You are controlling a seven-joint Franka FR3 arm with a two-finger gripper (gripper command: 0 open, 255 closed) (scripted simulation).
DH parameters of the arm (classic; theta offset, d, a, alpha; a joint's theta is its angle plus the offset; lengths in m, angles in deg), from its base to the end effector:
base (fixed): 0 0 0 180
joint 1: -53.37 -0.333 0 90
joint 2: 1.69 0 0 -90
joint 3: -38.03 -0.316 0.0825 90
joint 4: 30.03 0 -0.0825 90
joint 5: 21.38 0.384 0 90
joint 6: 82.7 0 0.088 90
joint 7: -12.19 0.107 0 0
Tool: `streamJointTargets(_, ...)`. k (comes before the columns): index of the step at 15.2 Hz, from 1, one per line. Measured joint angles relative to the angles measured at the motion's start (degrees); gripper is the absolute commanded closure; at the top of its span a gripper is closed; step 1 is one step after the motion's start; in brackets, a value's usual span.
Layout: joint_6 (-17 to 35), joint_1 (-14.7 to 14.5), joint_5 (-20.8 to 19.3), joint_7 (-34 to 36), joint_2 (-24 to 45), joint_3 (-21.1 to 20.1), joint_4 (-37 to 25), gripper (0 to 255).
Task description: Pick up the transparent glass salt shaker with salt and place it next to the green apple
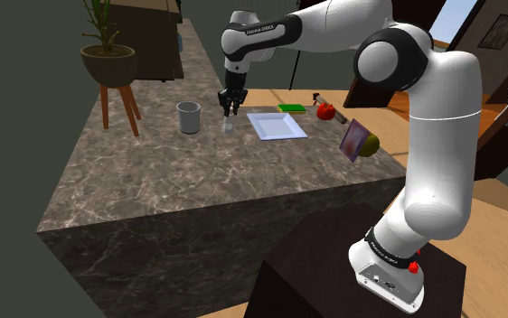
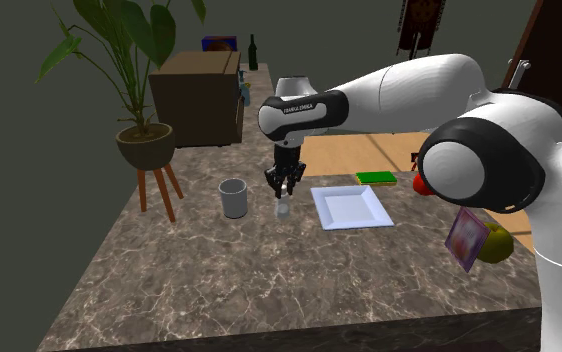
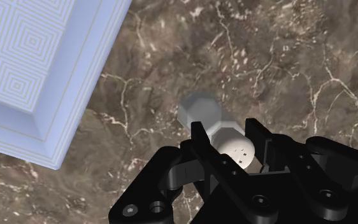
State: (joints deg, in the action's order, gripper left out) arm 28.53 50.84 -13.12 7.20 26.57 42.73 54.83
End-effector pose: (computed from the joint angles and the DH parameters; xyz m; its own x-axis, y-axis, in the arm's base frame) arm 0.6925 -0.0076 0.3887 0.9997 0.0052 -0.0247 0.0028 -0.9954 -0.0962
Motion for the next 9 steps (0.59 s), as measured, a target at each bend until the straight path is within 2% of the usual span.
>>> streamJointTargets(5,0.0,0.0,0.0,0.0,0.0,0.0,0.0,255)
streamJointTargets(9,-2.0,0.0,-0.1,0.2,-0.3,0.0,-1.7,255)
